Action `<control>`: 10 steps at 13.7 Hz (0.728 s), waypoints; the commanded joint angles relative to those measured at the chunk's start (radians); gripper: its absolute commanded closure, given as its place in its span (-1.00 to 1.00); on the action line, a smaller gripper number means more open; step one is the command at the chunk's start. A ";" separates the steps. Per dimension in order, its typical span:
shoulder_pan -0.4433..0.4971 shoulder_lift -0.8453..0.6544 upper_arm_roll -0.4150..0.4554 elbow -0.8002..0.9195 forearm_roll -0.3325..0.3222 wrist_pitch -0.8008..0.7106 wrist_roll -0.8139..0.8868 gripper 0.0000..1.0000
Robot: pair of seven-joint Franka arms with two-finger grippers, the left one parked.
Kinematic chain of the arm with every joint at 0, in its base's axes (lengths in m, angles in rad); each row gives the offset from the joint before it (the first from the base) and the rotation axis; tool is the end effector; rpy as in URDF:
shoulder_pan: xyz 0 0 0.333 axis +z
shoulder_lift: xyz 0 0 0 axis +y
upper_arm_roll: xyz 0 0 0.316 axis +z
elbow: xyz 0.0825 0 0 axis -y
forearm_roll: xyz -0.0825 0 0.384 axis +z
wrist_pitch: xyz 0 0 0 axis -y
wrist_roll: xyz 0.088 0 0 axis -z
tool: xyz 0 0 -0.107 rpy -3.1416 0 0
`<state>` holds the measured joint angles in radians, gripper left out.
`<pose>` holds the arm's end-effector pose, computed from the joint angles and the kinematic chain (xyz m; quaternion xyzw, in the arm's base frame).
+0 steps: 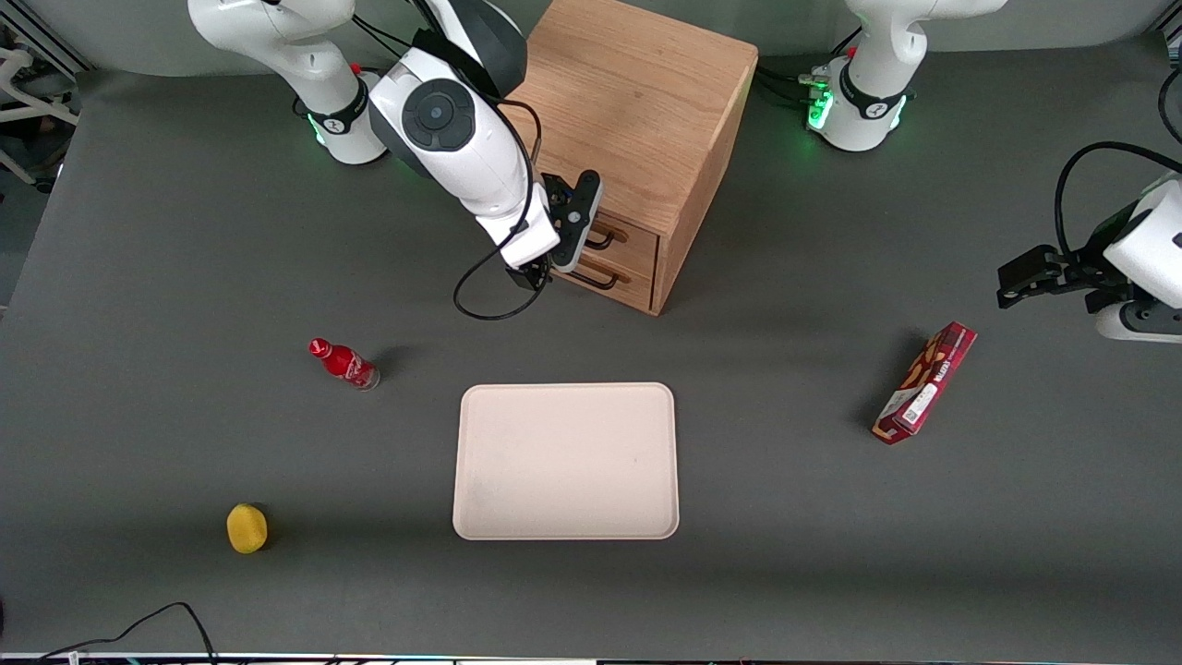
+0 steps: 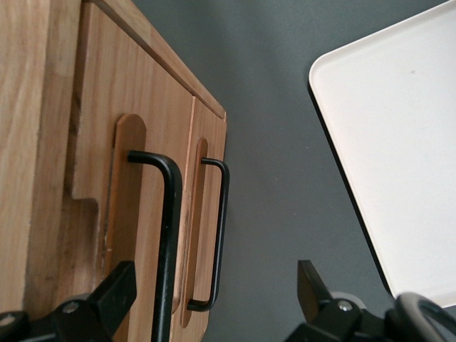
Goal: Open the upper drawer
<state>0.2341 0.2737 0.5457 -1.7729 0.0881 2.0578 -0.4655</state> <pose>0.4615 0.4289 0.4304 -0.8241 -0.5552 -0.0067 0.1118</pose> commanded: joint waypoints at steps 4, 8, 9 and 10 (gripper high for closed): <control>0.002 -0.007 0.002 -0.025 0.025 0.027 -0.002 -1.00; 0.005 0.012 0.002 -0.026 0.025 0.038 -0.004 -1.00; 0.004 0.018 0.002 -0.027 0.025 0.038 -0.004 -1.00; 0.005 0.021 0.002 -0.027 0.025 0.038 -0.004 -1.00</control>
<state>0.2336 0.2757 0.5439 -1.7755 0.0951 2.0660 -0.4655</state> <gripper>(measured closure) 0.000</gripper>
